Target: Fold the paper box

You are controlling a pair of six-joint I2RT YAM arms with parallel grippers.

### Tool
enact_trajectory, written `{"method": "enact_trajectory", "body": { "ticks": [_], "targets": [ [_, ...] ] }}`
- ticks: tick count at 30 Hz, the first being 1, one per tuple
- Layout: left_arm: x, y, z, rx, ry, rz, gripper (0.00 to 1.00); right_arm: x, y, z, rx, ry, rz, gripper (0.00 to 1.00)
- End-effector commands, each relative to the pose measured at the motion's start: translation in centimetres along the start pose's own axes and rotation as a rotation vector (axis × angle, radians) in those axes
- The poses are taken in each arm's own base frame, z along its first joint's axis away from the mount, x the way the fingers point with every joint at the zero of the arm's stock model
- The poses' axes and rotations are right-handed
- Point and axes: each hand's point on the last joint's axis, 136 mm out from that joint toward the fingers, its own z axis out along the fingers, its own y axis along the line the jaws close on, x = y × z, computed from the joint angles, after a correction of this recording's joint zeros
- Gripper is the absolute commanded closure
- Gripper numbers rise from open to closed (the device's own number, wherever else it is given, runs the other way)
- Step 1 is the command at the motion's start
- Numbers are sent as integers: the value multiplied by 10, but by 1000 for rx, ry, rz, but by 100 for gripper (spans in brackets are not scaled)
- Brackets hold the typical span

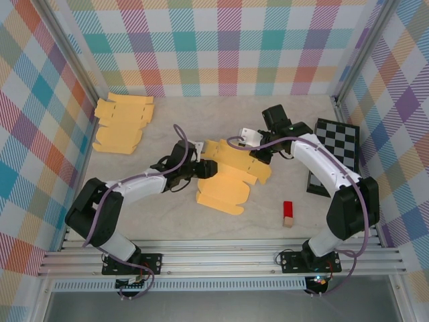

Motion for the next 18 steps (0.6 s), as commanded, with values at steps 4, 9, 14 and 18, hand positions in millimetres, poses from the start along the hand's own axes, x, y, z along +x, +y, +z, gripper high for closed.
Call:
{"method": "enact_trajectory", "body": {
  "ticks": [4, 9, 14, 18],
  "targets": [
    [-3, -10, 25, 32, -5, -33, 49, -9, 10, 8, -53, -46, 26, 100],
    [-3, -11, 34, 54, -13, -86, 49, -3, 15, 17, -60, -38, 31, 100],
    [5, -16, 47, 79, -11, -152, 48, 8, 19, 37, -56, -7, 48, 100],
    [14, -26, 56, 89, -1, -168, 48, 28, 18, 57, -28, 54, 67, 100]
  ]
}}
